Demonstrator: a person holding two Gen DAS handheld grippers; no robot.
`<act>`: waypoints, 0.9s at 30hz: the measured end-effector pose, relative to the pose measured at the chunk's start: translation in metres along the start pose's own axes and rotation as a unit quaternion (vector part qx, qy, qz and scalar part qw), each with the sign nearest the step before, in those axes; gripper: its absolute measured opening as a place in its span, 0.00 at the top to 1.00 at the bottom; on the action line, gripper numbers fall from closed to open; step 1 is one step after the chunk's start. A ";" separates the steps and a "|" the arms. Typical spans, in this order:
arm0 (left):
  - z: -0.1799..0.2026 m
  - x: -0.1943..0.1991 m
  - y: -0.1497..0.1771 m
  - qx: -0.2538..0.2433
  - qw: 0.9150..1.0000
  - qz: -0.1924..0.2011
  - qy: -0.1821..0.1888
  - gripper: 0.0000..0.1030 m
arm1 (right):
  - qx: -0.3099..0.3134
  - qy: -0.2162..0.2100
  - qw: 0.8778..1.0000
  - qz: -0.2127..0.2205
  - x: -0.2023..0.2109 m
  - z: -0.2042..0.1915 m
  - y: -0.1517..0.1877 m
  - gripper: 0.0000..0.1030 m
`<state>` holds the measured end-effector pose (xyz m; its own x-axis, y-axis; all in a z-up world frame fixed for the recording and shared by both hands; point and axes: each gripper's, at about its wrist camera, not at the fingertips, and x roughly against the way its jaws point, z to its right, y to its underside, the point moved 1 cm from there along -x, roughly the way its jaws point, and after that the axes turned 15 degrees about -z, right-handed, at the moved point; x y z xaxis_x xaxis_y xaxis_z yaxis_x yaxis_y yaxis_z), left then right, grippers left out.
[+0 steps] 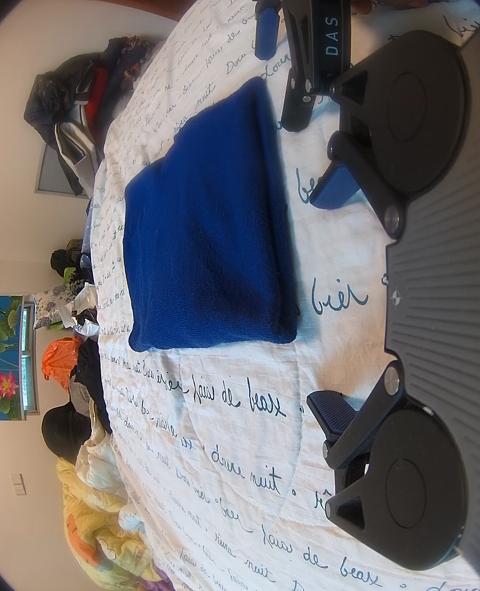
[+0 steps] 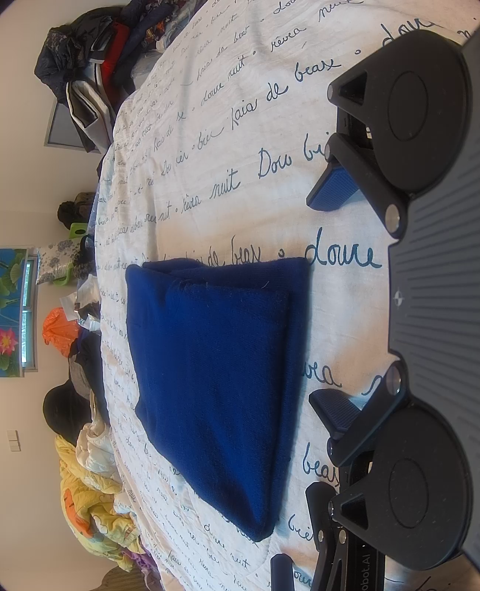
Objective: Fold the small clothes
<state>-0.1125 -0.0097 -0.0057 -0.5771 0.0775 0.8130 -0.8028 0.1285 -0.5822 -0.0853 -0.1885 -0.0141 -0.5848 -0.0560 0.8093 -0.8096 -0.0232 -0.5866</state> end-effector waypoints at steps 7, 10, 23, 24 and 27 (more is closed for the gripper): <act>0.000 0.000 0.000 0.000 1.000 0.000 0.000 0.00 | 0.000 0.000 1.000 0.000 0.000 0.000 0.000 0.00; -0.001 0.000 0.000 0.000 1.000 0.000 0.000 0.00 | 0.000 0.000 1.000 0.000 0.000 0.000 0.000 0.00; -0.001 0.000 0.001 0.002 1.000 0.000 -0.002 0.00 | 0.000 0.000 1.000 0.000 0.000 0.000 0.000 0.00; -0.001 0.001 0.001 0.004 1.000 -0.001 -0.003 0.00 | 0.000 0.000 1.000 0.000 0.000 0.000 0.000 0.00; -0.001 0.002 0.001 0.011 1.000 -0.004 -0.008 0.00 | 0.000 0.000 1.000 0.000 0.000 0.000 0.000 0.00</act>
<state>-0.1144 -0.0086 -0.0048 -0.5732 0.0612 0.8172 -0.8102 0.1072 -0.5763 -0.0854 -0.1886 -0.0141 -0.5849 -0.0558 0.8092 -0.8095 -0.0235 -0.5867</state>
